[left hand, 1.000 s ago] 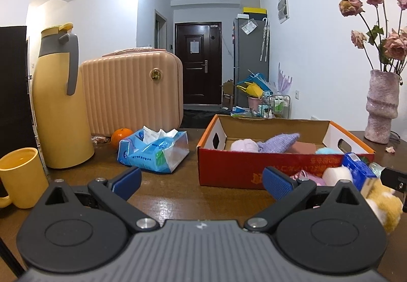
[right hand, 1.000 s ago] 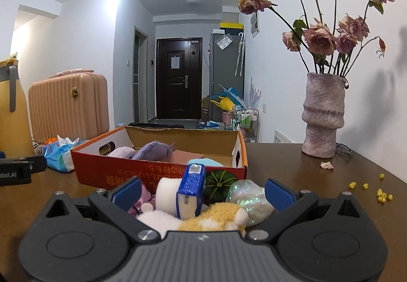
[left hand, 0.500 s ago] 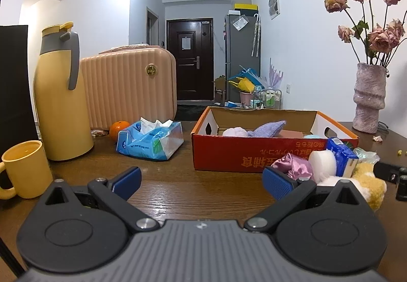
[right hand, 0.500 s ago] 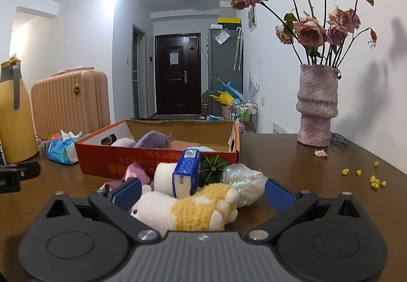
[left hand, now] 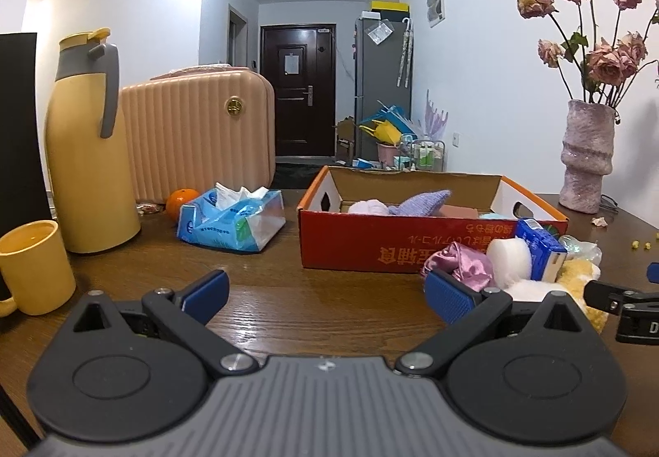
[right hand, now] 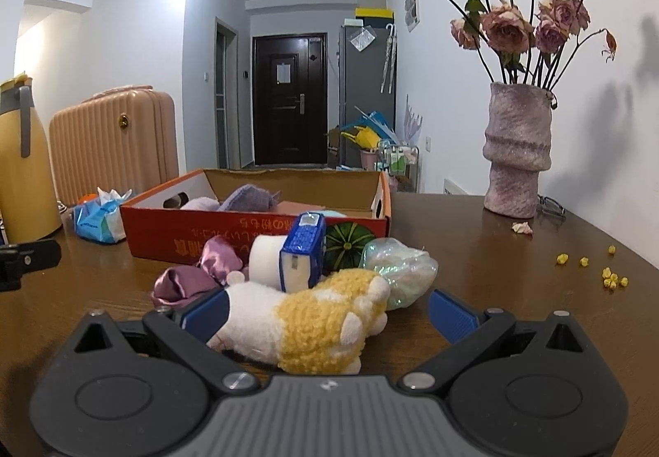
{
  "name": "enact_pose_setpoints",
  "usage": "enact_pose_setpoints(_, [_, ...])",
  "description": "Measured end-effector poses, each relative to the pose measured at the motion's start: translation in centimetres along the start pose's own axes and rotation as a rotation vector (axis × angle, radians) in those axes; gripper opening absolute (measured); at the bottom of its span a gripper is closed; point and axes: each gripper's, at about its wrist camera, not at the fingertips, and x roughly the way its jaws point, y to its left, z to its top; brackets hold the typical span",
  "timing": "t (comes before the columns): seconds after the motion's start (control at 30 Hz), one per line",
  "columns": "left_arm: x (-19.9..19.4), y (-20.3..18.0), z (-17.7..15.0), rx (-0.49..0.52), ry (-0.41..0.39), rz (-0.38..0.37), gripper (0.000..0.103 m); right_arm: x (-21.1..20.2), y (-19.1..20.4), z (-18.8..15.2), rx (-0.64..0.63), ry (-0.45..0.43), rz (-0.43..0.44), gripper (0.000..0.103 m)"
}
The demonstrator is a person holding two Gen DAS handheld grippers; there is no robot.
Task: Organize soft objects
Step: 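Grasp the yellow-and-white plush toy with the right tool and lift it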
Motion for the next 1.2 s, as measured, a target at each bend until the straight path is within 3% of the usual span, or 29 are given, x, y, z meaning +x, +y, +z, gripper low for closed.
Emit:
enact_pose_setpoints(0.3, [0.0, 0.0, -0.1, -0.009, 0.026, -0.06, 0.103, 1.4, -0.5, -0.4, 0.035, 0.064, 0.003, 0.103])
enact_pose_setpoints(0.6, [-0.5, -0.2, -0.1, -0.012, 0.03, -0.096, 0.103, 2.8, -1.4, 0.6, 0.104, 0.027, -0.05, 0.103])
enact_pose_setpoints(0.73, [-0.5, -0.2, -0.1, -0.013, 0.026, -0.081, 0.103, 5.4, -1.7, 1.0, 0.13, 0.125, -0.052, 0.095])
enact_pose_setpoints(0.97, [0.0, -0.2, -0.2, -0.01, 0.044, -0.064, 0.103, 7.1, -4.5, 0.1, 0.367, 0.254, 0.097, 0.093])
enact_pose_setpoints(1.03, [0.1, -0.3, -0.3, -0.008, 0.048, -0.059, 0.103, 7.2, -5.0, 0.0, 0.397, 0.263, 0.139, 0.084])
enact_pose_setpoints(1.1, [0.3, -0.4, -0.4, -0.005, 0.053, -0.053, 0.103, 7.1, -5.4, -0.2, 0.44, 0.26, 0.214, 0.061])
enact_pose_setpoints(1.2, [0.5, -0.4, -0.4, -0.003, 0.058, -0.042, 0.103, 6.7, -5.2, -0.3, 0.442, 0.255, 0.232, 0.056])
